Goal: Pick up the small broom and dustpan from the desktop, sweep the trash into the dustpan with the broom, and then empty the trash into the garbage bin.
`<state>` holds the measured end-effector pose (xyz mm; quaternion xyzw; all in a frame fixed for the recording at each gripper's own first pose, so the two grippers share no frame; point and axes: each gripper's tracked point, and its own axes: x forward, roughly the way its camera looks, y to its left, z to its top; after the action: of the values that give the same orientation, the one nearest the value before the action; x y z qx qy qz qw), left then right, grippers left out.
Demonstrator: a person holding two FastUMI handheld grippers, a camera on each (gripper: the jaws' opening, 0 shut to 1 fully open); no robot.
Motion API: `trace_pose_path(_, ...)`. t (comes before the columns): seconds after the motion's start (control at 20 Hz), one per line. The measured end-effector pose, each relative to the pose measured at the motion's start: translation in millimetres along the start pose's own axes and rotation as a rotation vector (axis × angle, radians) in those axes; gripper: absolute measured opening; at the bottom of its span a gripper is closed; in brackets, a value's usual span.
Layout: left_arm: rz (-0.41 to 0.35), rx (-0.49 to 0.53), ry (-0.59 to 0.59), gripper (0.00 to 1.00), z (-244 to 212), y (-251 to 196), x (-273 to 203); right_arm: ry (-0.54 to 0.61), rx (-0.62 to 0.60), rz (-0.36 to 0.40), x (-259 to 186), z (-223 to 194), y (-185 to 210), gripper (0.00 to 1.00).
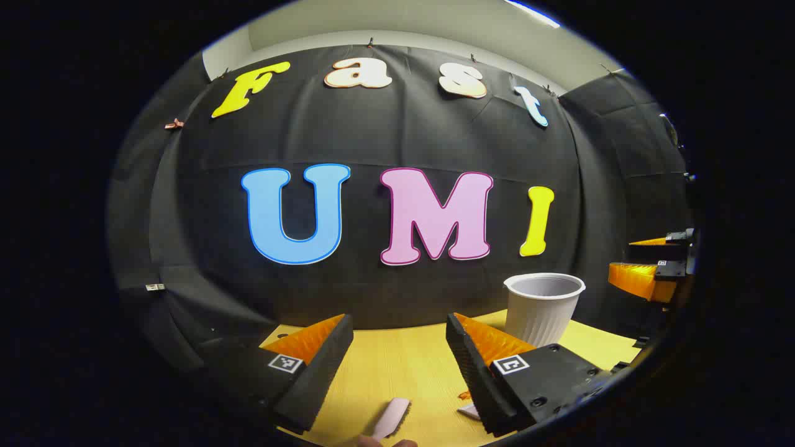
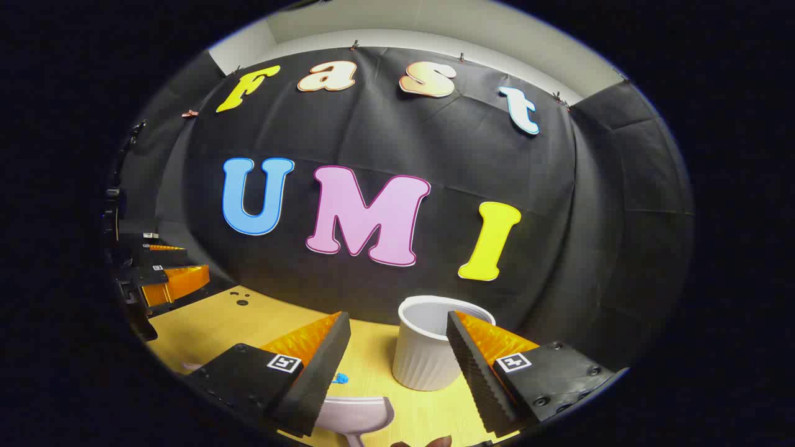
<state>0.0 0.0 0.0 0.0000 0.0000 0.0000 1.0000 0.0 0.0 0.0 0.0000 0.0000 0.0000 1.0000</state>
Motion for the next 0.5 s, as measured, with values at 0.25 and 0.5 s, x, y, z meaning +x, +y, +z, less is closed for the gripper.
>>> trace_pose_path(0.25, -0.009, 0.018, 0.005, 0.95, -1.8, 0.5, -3.6, 0.012, 0.008, 0.009, -2.9, -4.3, 3.3, 0.97)
trace_pose_path(0.5, -0.009, 0.019, 0.020, 0.95, -8.6, 4.8, -8.7, 0.017, 0.013, 0.024, -8.0, -6.7, 11.0, 0.97)
